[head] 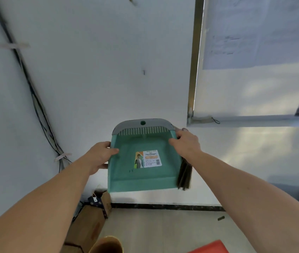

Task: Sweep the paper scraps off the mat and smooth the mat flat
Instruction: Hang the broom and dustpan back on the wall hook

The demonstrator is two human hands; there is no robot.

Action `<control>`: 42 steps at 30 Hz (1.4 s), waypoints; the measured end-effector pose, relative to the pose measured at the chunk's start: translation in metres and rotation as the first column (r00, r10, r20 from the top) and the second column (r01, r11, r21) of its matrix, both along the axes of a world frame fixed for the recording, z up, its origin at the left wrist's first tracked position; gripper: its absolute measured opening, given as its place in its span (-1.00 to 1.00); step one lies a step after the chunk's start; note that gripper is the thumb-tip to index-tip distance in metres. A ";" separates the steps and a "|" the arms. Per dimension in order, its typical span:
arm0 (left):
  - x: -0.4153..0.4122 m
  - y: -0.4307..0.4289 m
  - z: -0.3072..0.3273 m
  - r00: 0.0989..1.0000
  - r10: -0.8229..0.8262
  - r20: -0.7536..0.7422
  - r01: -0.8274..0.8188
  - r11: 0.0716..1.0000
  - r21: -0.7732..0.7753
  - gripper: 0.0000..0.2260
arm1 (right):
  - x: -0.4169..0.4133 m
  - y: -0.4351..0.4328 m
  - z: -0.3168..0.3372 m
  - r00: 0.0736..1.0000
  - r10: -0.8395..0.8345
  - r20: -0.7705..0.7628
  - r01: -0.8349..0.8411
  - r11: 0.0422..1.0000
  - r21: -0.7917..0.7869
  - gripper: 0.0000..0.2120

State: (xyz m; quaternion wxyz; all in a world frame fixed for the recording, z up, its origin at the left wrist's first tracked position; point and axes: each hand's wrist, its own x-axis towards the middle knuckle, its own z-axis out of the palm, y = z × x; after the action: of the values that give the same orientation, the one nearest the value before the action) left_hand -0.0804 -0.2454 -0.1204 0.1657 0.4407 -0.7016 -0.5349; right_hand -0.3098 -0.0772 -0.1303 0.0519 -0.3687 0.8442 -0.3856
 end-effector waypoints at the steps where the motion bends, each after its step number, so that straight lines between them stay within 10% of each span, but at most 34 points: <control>1: -0.004 0.001 0.003 1.000 -0.007 -0.031 0.006 1.000 -0.021 -0.76 | -0.004 0.001 0.005 1.000 -0.007 -0.006 0.007 1.000 -0.009 -0.79; 25: -0.131 -0.147 0.097 0.990 0.140 -0.029 -0.140 0.899 -0.414 -0.75 | -0.105 -0.087 0.148 0.938 -0.118 -0.325 0.129 0.992 0.013 -0.26; 42: -0.227 -0.261 0.131 0.992 0.095 0.088 -0.031 0.835 -0.550 -0.77 | -0.164 -0.176 0.181 0.888 -0.274 -0.370 0.331 0.938 0.100 -0.60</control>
State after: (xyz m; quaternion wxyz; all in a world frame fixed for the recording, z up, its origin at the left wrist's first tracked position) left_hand -0.3070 -0.5068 0.0107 0.2628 0.4270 -0.8183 -0.2812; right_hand -0.4734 -0.2528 0.0511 -0.1307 -0.2894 0.9152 -0.2481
